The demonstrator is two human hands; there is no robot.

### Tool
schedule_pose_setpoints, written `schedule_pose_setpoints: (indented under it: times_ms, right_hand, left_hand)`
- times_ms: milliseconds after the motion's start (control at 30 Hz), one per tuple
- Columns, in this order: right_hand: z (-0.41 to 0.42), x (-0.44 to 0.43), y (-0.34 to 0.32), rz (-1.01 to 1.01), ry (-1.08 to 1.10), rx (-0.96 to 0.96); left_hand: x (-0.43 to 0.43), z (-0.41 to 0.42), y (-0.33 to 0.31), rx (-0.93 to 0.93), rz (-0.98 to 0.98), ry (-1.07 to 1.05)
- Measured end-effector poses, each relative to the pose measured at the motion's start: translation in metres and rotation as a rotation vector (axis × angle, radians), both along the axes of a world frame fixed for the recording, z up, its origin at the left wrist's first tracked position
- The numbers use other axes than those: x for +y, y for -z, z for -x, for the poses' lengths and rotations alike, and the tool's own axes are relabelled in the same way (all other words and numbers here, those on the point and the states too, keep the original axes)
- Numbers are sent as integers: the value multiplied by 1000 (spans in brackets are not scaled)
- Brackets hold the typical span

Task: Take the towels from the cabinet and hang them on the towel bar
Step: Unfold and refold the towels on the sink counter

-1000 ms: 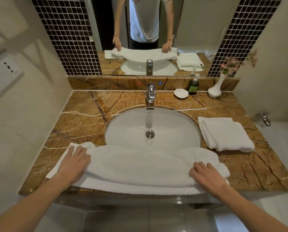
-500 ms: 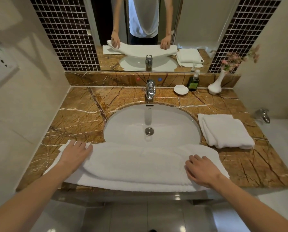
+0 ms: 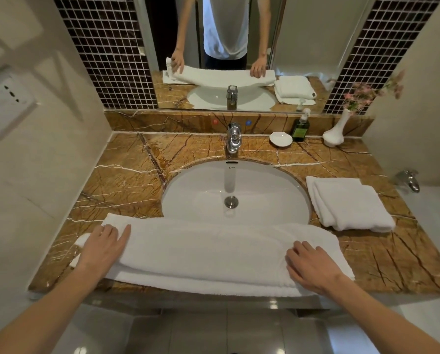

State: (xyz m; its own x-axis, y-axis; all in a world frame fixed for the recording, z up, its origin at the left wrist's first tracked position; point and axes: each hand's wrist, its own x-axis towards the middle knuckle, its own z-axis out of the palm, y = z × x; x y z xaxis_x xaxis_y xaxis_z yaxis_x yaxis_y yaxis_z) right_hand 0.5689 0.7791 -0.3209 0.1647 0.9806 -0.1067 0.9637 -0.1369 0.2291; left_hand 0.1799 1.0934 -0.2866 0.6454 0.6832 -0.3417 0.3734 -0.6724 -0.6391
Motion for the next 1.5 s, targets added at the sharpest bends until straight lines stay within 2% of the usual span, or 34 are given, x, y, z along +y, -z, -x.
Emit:
schedule_pose_setpoints:
  times_ms: [100, 300, 433, 500, 567, 633, 700, 1000, 1167, 1300, 1500]
  right_hand:
    - [0, 0, 1, 9, 17, 44]
    - [1, 5, -1, 0, 36, 83]
    - [8, 15, -5, -25, 22, 45]
    - [18, 21, -2, -62, -26, 45]
    - [29, 27, 1, -97, -72, 73]
    - [37, 33, 4, -123, -74, 88]
    - [42, 37, 7, -142, -49, 109]
    - [46, 46, 12, -187, 1, 132]
    - [49, 49, 13, -188, 25, 150]
    - [51, 48, 12, -174, 21, 142]
    - [52, 49, 12, -151, 26, 136]
  left_hand:
    - [-7, 18, 10, 38, 144, -17]
    - [-8, 28, 0, -24, 357, -206]
    - [-4, 14, -4, -87, 415, -160]
    - [3, 11, 4, -208, 541, -280]
    - [17, 8, 11, -471, 618, -407]
    - [33, 7, 16, -804, 575, -487]
    - [48, 6, 20, -934, 506, -511]
    - [77, -5, 38, -783, 460, -716]
    - [79, -10, 32, -690, 466, -687]
    - [81, -8, 32, -681, 456, -729]
    - [71, -6, 30, -785, 510, -788]
